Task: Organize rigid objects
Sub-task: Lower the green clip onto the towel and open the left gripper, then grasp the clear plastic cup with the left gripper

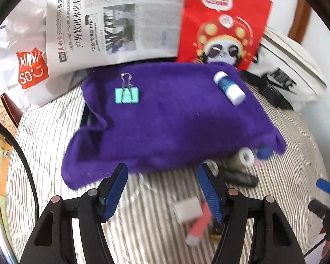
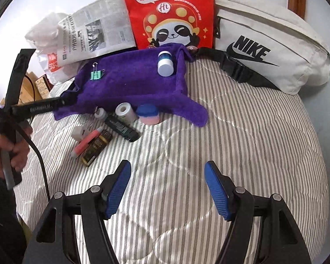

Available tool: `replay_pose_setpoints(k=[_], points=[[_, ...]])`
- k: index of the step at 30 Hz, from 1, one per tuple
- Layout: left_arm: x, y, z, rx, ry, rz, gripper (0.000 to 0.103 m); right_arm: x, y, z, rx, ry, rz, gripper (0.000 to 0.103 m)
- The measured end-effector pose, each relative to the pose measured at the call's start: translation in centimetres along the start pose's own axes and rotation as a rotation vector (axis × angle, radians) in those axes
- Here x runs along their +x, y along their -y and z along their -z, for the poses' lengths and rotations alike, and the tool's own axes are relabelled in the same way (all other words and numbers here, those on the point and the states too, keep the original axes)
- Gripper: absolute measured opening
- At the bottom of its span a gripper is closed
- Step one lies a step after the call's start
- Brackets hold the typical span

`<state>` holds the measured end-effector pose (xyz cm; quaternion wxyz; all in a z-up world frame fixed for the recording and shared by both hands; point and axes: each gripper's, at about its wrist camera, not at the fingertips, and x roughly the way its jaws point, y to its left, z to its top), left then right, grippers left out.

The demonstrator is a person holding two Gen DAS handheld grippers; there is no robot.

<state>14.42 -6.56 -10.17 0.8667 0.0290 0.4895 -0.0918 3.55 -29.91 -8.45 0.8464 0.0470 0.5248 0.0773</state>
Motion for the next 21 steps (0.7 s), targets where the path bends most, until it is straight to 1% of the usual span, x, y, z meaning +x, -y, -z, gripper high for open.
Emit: replay_pose_setpoints(k=[3,6,9,11,12,13,15,16,19,20,21], points=[[1.6,0.8,0.1,0.025,-0.033,-0.013,0.064,-0.2,-0.1,0.6,-0.009,-0.002,-0.007,0.069],[1.2,0.2,1.5,0.023,-0.057,-0.008,0.064,-0.5,0.2,1.2,-0.005,-0.001,-0.013,0.069],[2.6,0.4,1.7,0.023,-0.087,-0.023,0.063,-0.6,0.7,1.7,0.007,0.002,-0.024,0.069],[3.6,0.6,1.7,0.012,-0.111,-0.025,0.059,-0.5,1.0,2.0,0.012,-0.009,-0.026,0.069],[4.0,0.6,1.8,0.005,-0.12,-0.023,0.052,-0.4,1.2,2.1,0.013,-0.011,-0.025,0.069],[4.4,0.5,1.8,-0.009,-0.128,-0.032,0.043,-0.4,1.3,2.2,0.015,-0.014,-0.024,0.069],[5.0,0.3,1.9,-0.021,-0.147,-0.045,0.043,-0.3,1.5,2.3,0.018,-0.014,-0.02,0.069],[4.9,0.5,1.9,-0.011,-0.131,-0.052,0.041,-0.2,1.7,2.3,0.021,-0.012,-0.014,0.069],[5.1,0.7,2.0,0.007,-0.127,-0.049,0.037,0.2,2.0,2.3,0.034,-0.017,-0.018,0.069],[5.1,0.8,2.0,0.01,-0.123,-0.049,0.035,0.3,2.1,2.3,0.037,-0.02,-0.018,0.069],[5.0,0.8,2.1,0.008,-0.115,-0.046,0.03,0.5,2.1,2.3,0.04,-0.025,-0.017,0.069]])
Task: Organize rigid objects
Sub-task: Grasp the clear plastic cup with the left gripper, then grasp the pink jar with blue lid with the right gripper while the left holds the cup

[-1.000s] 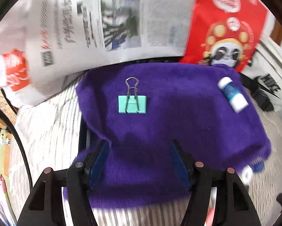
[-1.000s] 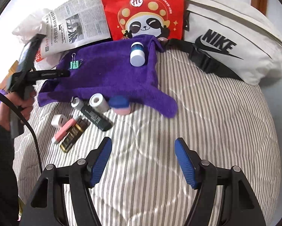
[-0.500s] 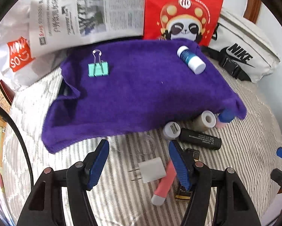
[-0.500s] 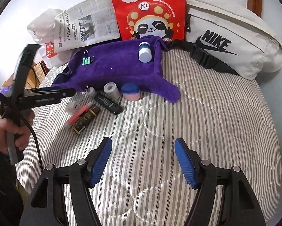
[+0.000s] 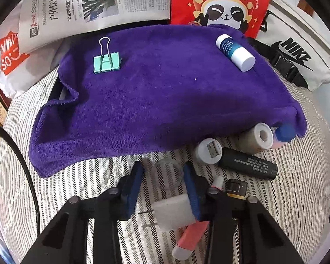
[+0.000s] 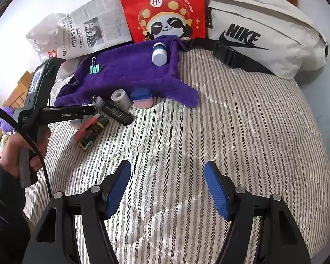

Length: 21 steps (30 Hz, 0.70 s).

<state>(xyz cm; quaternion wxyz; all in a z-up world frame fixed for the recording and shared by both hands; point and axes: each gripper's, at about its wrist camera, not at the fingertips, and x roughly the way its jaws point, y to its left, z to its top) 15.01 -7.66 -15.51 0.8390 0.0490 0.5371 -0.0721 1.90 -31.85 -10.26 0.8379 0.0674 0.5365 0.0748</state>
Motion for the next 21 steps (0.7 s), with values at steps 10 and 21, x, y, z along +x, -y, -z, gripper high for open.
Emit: replay_pose_setpoints(k=[10,21], points=[[-1.5,-2.8,-0.1,-0.032,0.038,-0.002,0.025,2.0,-1.8,-1.8,-0.042,0.009,0.016,0.069],[-2.5,-8.7,3.5,-0.109,0.049,-0.043,0.025,6.1,-3.9,-5.9,-0.002,0.069,0.043,0.068]])
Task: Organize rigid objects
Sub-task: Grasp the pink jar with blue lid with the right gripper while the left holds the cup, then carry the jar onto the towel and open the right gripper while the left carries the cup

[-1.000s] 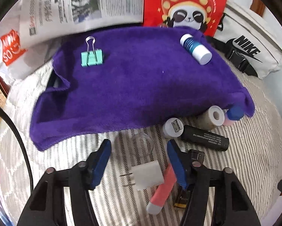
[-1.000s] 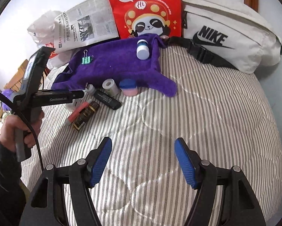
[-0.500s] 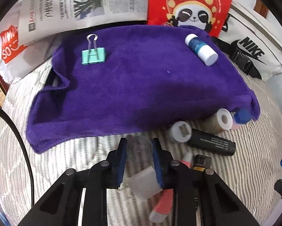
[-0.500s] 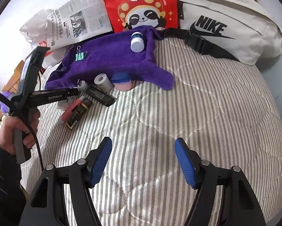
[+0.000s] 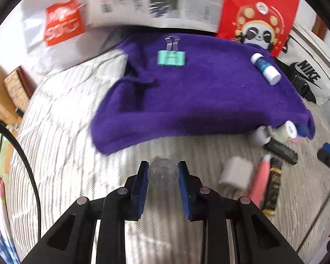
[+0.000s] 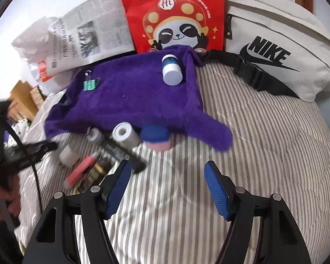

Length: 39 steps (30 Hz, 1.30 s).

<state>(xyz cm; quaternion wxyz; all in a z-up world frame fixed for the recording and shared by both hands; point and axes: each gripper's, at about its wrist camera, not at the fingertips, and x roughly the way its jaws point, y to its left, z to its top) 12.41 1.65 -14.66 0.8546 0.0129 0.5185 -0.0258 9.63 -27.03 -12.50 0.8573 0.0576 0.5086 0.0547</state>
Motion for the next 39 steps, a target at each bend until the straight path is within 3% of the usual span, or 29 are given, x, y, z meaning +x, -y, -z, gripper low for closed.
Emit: replay_pose_setpoints(k=[5,21,22,24,39], points=[[0.1,-1.8,1.3,-0.037,-0.01,0.026,0.025,1.7,-1.5,-0.5,-0.079,0.01,0.081,0.064],[0.8,-1.9,1.4,-0.028,0.026,0.016,0.026,5.7,-2.2,-1.3,-0.032,-0.012,0.118,0.054],[0.8,-1.9,1.4,-0.029,0.028,0.016,0.026,5.7,-2.3,-1.4,-0.04,-0.001,0.125,0.051],[0.8,-1.8,1.4,-0.024,0.033,0.015,0.026,5.8,-2.5,-1.5,-0.053,0.005,0.13,0.034],[0.5,-2.6,1.3,-0.047,0.019,0.063,0.026,1.2,-1.3,-1.4,-0.032,0.043,0.06,0.034]])
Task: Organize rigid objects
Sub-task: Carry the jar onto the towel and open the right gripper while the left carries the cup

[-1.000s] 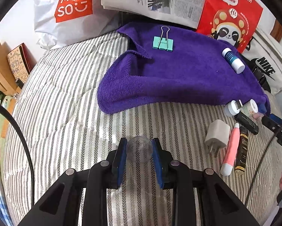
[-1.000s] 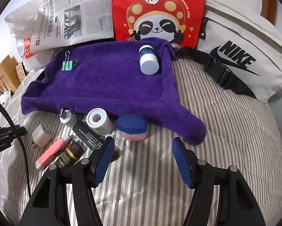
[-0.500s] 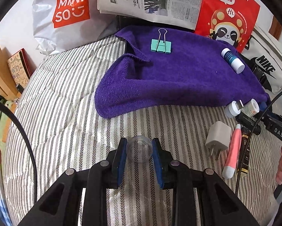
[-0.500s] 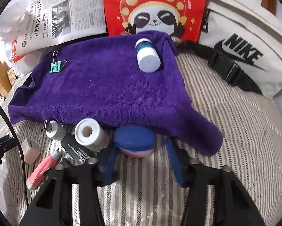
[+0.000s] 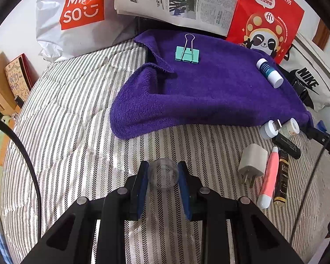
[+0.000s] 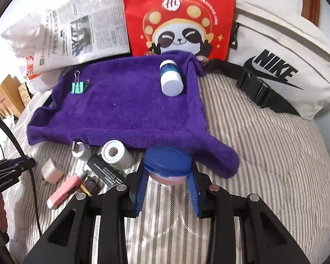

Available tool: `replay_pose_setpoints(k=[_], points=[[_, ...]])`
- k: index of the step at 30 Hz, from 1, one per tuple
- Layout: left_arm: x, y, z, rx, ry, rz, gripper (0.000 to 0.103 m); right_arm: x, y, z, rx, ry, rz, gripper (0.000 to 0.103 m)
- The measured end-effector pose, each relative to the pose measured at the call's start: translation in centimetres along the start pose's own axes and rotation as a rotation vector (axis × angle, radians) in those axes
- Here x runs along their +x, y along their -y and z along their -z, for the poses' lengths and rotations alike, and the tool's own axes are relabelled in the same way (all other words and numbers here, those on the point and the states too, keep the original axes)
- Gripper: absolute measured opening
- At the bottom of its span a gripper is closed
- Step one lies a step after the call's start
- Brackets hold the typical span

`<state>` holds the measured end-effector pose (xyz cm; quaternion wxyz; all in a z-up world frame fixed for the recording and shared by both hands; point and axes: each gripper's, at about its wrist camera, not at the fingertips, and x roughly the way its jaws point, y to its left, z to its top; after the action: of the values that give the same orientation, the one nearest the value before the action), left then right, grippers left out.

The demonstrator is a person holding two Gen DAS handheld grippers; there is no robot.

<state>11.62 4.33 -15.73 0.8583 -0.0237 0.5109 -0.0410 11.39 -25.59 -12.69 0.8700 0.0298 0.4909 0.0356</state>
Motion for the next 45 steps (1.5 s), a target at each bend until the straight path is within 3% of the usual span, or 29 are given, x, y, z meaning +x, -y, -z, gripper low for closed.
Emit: replay_pose_setpoints(k=[19,40,45], points=[[-3.2,0.9,-2.9,-0.002,0.048,0.051,0.026,-1.9,1.4,-3.1,0.029,0.058,-0.061,0.034],[-0.8,1.0,-8.6,0.028,0.054,0.055,0.026,4.5,0.2,-7.0,-0.012,-0.014,-0.069,0.034],[-0.1,0.8,-9.1,0.03,0.05,0.068,0.026,7.0,-0.6,-7.6,-0.038,-0.066,-0.069,0.034]])
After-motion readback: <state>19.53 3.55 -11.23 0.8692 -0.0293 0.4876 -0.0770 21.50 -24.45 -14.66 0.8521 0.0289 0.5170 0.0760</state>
